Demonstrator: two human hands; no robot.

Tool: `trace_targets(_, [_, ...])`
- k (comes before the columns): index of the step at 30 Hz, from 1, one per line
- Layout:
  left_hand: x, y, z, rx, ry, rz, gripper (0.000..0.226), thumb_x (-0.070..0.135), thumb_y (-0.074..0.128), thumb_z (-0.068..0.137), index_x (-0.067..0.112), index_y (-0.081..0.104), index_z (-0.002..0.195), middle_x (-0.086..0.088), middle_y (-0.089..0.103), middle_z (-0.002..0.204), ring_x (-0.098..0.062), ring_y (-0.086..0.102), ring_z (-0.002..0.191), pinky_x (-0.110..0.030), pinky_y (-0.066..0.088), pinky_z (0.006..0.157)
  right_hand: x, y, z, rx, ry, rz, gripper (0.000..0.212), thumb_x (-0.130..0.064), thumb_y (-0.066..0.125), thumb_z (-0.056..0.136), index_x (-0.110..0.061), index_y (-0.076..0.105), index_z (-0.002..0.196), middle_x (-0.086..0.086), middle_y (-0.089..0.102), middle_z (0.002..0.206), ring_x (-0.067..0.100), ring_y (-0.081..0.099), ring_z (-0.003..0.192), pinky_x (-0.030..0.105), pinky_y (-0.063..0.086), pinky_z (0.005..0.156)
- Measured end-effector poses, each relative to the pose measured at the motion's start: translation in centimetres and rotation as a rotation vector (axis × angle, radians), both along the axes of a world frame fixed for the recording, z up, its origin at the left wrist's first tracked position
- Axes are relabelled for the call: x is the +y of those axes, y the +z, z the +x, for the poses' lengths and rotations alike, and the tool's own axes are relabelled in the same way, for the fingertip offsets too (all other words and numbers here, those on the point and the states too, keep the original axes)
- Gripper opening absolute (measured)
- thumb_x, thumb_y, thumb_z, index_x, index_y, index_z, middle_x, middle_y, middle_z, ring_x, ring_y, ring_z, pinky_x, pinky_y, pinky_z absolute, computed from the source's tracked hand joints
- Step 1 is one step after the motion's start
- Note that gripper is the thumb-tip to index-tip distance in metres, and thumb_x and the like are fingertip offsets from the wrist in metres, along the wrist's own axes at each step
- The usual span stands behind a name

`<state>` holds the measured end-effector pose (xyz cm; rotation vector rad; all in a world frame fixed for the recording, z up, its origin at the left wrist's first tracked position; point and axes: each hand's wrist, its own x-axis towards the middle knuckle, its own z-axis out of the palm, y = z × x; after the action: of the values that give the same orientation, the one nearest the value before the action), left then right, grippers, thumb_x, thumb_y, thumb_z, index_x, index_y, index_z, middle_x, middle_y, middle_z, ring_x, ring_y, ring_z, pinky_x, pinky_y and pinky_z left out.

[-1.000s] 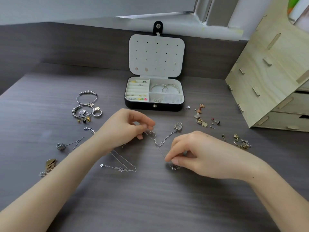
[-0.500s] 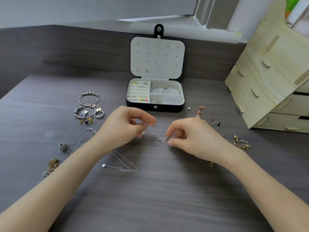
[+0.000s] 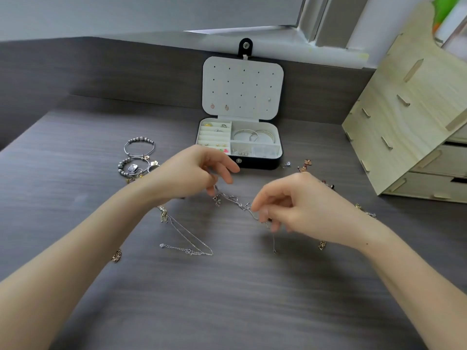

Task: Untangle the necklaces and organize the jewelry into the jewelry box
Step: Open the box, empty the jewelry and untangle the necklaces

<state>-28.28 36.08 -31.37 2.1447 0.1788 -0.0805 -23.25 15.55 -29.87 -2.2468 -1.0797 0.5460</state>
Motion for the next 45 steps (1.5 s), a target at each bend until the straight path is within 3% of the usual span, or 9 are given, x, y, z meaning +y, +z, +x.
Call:
trace_targets(5, [-0.1,0.3,-0.9,-0.034,-0.017,-0.033,0.047,-0.015,0.041,0.082,0.022,0.064,0.1,0.0,0.069,0.093,-0.014,0.061,0.06,-0.012,0.035,0.043,1.9,-1.2,0.9,-0.278,-0.074,-0.088,0.008,-0.028,0.064,0.085,-0.028,0.07,0.09,-0.016,0.058,0.066,0.003,0.051,0.067,0.025,0.041,0.068])
trace_targets(17, [0.3,-1.3,-3.6,-0.086,0.044,0.031,0.051,-0.013,0.039,0.078,0.029,0.057,0.101,0.006,0.063,0.086,-0.011,0.064,0.067,-0.032,0.047,0.054,6.2,-1.9,2.1,-0.292,0.121,-0.205,0.007,-0.032,0.066,0.084,-0.027,0.061,0.084,-0.015,0.049,0.069,0.007,0.05,0.072,0.027,0.04,0.07])
trace_targets(21, [0.5,-1.7,-3.6,-0.116,0.066,0.186,0.05,-0.011,0.044,0.077,0.036,0.058,0.09,0.01,0.06,0.082,-0.007,0.052,0.063,-0.026,0.046,0.061,6.2,-1.6,1.7,-0.391,0.146,-0.334,0.013,-0.03,0.055,0.093,-0.019,0.059,0.092,-0.004,0.058,0.088,0.021,0.055,0.095,0.032,0.044,0.081])
trace_targets(25, [0.4,-2.0,-3.5,-0.177,0.063,0.35,0.051,-0.01,0.042,0.074,0.034,0.063,0.089,0.01,0.055,0.085,-0.014,0.053,0.079,-0.034,0.047,0.075,5.6,-2.4,1.1,-0.432,0.112,-0.328,0.016,-0.027,0.045,0.098,-0.015,0.055,0.1,0.003,0.059,0.11,0.024,0.052,0.105,0.032,0.039,0.082])
trace_targets(29, [-0.1,-2.6,-3.6,-0.311,0.044,0.608,0.056,0.002,0.033,0.063,0.029,0.073,0.092,-0.001,0.055,0.098,-0.026,0.049,0.092,-0.035,0.038,0.078,4.9,-2.7,1.0,-0.357,0.013,-0.226,0.009,-0.022,0.045,0.097,-0.018,0.051,0.094,0.003,0.059,0.106,0.024,0.052,0.103,0.034,0.041,0.085])
trace_targets(34, [-1.2,-3.5,-3.9,-0.492,-0.019,0.883,0.065,0.007,0.022,0.057,0.031,0.076,0.084,-0.008,0.058,0.078,-0.031,0.053,0.068,-0.035,0.03,0.061,4.4,-2.9,1.3,-0.32,-0.016,-0.178,0.006,-0.021,0.046,0.097,-0.02,0.047,0.091,0.001,0.059,0.104,0.021,0.051,0.1,0.032,0.038,0.084])
trace_targets(38, [-1.8,-3.7,-4.0,-0.516,-0.092,0.955,0.068,0.014,0.018,0.06,0.033,0.076,0.091,-0.007,0.056,0.072,-0.029,0.052,0.062,-0.034,0.026,0.061,4.5,-2.9,1.6,-0.249,-0.061,-0.096,0.009,-0.018,0.047,0.095,-0.018,0.047,0.086,-0.002,0.059,0.095,0.016,0.051,0.091,0.029,0.037,0.077])
trace_targets(42, [-1.4,-3.8,-4.3,-0.524,-0.127,0.97,0.067,0.013,0.019,0.062,0.034,0.075,0.092,-0.004,0.056,0.071,-0.028,0.052,0.06,-0.032,0.026,0.06,4.5,-2.6,1.8,0.002,-0.223,0.108,0.021,-0.009,0.045,0.094,-0.019,0.048,0.076,-0.007,0.065,0.081,0.002,0.049,0.065,0.017,0.038,0.06])
trace_targets(45, [-1.1,-3.9,-4.5,-0.52,-0.128,0.938,0.068,0.009,0.02,0.062,0.035,0.075,0.093,-0.003,0.056,0.071,-0.028,0.052,0.059,-0.033,0.029,0.058,4.5,-2.2,1.9,0.318,-0.331,0.278,0.023,0.0,0.043,0.092,-0.014,0.047,0.075,-0.001,0.064,0.072,0.01,0.045,0.056,0.022,0.036,0.052])
